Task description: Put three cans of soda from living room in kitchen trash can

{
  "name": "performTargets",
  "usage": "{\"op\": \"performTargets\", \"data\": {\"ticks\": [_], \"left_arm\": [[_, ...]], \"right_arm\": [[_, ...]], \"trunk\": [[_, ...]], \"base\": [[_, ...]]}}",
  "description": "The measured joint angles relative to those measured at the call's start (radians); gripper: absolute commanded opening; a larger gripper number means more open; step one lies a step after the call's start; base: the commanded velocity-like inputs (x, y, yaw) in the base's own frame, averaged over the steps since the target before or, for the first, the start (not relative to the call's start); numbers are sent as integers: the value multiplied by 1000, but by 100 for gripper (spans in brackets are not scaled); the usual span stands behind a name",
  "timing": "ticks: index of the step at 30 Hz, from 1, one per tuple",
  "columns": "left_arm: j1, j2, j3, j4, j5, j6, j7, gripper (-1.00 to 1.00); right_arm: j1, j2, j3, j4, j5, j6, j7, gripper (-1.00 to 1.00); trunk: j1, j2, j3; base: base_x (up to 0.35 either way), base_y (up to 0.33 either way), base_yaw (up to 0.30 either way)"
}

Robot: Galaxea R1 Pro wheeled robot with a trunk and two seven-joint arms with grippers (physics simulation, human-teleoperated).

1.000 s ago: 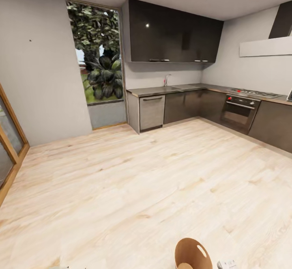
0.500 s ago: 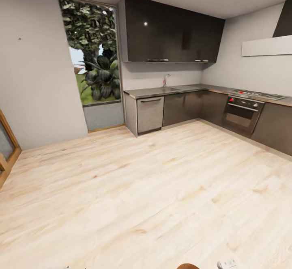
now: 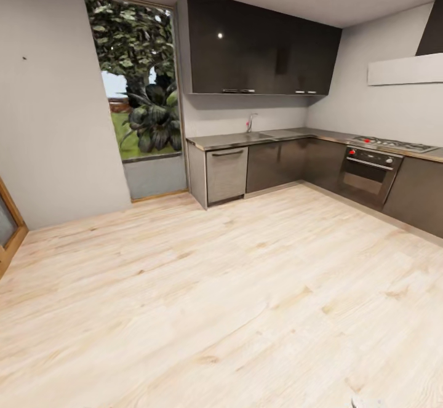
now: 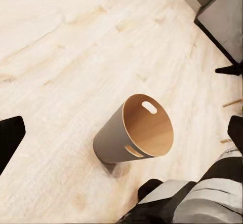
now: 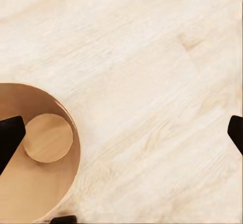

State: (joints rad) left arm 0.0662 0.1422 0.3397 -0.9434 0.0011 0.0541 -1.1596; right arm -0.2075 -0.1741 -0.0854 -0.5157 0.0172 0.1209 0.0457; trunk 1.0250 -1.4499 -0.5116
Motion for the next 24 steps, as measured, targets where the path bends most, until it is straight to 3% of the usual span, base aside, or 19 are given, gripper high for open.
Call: {"op": "performTargets", "data": {"ticks": [2, 4, 5, 24], "left_arm": [[0, 0, 0, 0, -6, 0, -17, 100], [0, 0, 1, 0, -15, 0, -41, 100], [1, 0, 1, 0, -16, 0, -43, 100], [1, 0, 1, 0, -17, 0, -46, 100]], "right_arm": [[-40, 0, 0, 74, 0, -2, -17, 100], [-119, 1, 1, 217, 1, -12, -42, 100], [-127, 1, 1, 231, 0, -14, -44, 100], [-138, 5, 5, 250, -1, -17, -41, 100]], "trunk": [[0, 0, 0], [0, 0, 0], [0, 0, 0], [0, 0, 0]], "base": [[1, 0, 0], [0, 0, 0], [0, 0, 0], [0, 0, 0]]}}
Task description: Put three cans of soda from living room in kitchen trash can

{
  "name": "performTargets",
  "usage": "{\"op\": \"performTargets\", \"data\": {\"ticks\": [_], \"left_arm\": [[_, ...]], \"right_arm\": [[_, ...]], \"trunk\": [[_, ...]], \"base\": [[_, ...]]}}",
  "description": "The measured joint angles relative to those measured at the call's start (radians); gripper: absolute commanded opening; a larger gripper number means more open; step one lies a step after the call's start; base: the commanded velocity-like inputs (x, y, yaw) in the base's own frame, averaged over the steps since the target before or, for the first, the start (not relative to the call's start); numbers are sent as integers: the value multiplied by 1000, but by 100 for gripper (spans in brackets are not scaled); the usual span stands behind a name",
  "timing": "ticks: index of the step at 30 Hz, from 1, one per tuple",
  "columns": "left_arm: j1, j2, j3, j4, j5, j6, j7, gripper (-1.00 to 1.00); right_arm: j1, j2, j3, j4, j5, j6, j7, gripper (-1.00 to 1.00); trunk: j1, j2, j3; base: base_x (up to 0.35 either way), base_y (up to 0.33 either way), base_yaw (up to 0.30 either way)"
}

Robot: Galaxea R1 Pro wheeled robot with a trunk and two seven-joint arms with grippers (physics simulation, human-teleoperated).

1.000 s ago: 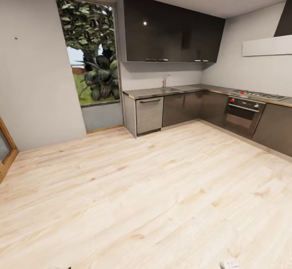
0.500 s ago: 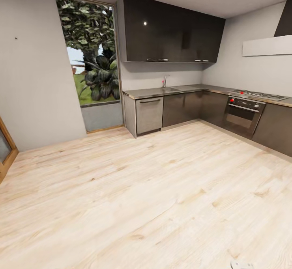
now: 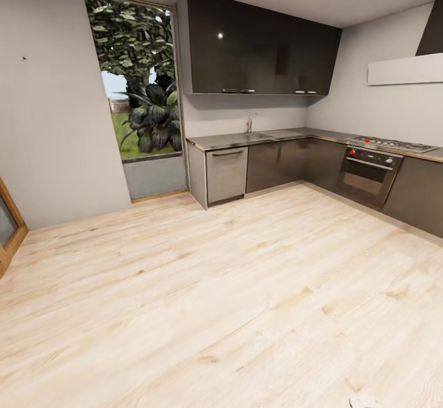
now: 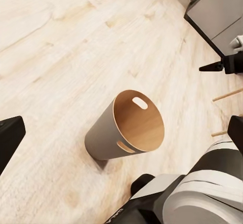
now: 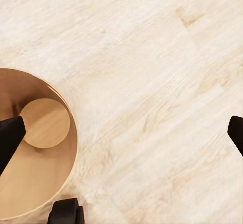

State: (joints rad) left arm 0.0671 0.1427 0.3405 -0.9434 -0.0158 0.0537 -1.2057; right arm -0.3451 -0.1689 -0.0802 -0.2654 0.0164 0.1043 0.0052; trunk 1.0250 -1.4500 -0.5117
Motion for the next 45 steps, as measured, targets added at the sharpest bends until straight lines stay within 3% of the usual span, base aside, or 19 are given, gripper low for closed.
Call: {"op": "performTargets", "data": {"ticks": [27, 33, 45], "left_arm": [[-1, 0, 2, 0, 0, -2, 0, 100], [0, 0, 3, -1, 0, -2, 0, 100], [0, 0, 3, -1, -1, -2, 0, 100]], "right_arm": [[0, 0, 3, -1, 0, 0, 1, 100], [-3, 2, 5, -40, -1, 0, 1, 100], [-40, 43, 44, -61, 2, 0, -3, 100]], "trunk": [[0, 0, 0], [0, 0, 0], [0, 0, 0]], "base": [[-84, 0, 0], [-11, 0, 0], [-1, 0, 0]]}}
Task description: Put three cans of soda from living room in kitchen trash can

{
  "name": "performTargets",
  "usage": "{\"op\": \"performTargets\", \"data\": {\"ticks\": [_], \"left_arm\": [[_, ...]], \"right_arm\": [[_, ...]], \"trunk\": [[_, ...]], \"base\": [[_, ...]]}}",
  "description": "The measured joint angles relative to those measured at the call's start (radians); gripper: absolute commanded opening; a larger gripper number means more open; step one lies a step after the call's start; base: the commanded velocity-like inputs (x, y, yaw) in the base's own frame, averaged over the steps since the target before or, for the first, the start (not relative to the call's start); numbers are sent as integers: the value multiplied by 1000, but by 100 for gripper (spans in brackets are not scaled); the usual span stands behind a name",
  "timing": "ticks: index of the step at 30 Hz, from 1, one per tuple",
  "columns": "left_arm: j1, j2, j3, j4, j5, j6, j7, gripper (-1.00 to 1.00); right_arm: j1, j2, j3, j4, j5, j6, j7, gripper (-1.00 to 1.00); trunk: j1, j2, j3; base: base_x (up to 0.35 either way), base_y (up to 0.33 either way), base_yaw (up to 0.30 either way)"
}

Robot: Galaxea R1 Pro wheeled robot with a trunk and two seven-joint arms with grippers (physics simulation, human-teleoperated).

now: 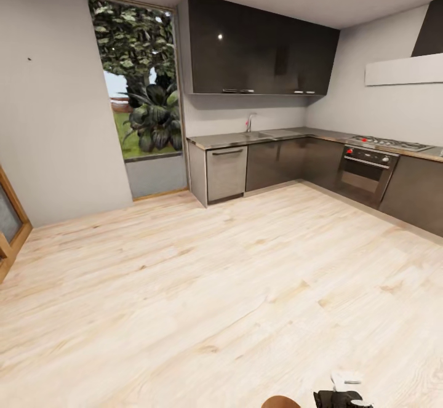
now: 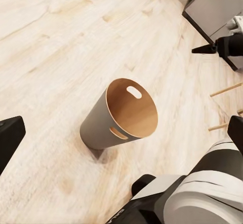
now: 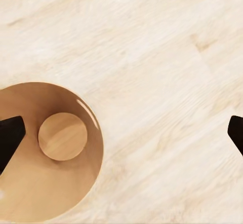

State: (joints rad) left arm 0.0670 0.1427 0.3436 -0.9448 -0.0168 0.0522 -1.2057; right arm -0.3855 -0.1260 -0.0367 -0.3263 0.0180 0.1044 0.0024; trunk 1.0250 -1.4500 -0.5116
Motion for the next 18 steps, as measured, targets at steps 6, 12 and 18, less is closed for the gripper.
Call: {"op": "performTargets", "data": {"ticks": [6, 12, 18], "left_arm": [[0, 0, 0, 0, 0, 0, 0, 100], [0, 0, 0, 1, 0, 0, 0, 100], [0, 0, 0, 1, 0, 0, 0, 100]], "right_arm": [[-5, 16, 15, 0, 0, 0, -1, 100], [-7, 24, 19, 0, 0, 0, -2, 100], [-7, 25, 20, 0, 0, -1, -2, 100]], "trunk": [[0, 0, 0], [0, 0, 0], [0, 0, 0]], "base": [[-9, 0, 0], [-197, 0, 0], [-122, 0, 0]]}}
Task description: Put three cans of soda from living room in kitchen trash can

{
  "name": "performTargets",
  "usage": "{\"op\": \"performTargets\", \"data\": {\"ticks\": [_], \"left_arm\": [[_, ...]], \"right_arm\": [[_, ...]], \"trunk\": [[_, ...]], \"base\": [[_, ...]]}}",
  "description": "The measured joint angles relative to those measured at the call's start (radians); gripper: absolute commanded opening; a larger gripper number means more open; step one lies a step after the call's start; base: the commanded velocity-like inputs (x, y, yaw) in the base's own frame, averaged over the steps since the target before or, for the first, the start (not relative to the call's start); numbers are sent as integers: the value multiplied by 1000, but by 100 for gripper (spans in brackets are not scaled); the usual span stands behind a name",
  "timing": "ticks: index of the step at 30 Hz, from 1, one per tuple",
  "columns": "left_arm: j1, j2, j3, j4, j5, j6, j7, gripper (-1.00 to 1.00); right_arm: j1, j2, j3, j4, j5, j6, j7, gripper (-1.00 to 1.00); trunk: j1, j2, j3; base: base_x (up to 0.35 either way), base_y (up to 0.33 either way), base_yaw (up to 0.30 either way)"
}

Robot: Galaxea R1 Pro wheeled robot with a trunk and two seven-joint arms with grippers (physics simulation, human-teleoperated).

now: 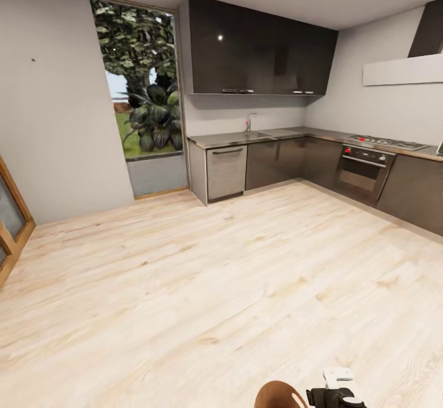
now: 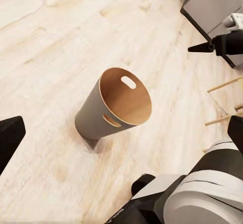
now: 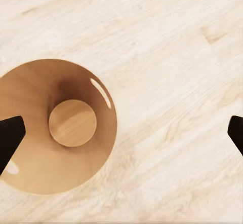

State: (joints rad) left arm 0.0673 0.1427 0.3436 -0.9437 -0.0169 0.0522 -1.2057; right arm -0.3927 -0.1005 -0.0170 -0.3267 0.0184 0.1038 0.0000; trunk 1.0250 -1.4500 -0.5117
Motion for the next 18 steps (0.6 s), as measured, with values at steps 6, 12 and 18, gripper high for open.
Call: {"op": "performTargets", "data": {"ticks": [6, 12, 18], "left_arm": [[0, 0, 0, -1, 0, 0, 0, 100], [-1, 0, 0, -1, 0, 0, 0, 100], [-1, 0, 0, -1, 0, 0, 0, 100]], "right_arm": [[0, -3, 0, 0, 0, -1, 0, 100], [0, -3, 0, 0, 0, -1, 0, 100], [0, -3, 0, 0, 0, -1, 1, 100]], "trunk": [[0, 0, 0], [0, 0, 0], [0, 0, 0]], "base": [[-15, 0, 0], [-3, 0, 0], [0, 0, 0]]}}
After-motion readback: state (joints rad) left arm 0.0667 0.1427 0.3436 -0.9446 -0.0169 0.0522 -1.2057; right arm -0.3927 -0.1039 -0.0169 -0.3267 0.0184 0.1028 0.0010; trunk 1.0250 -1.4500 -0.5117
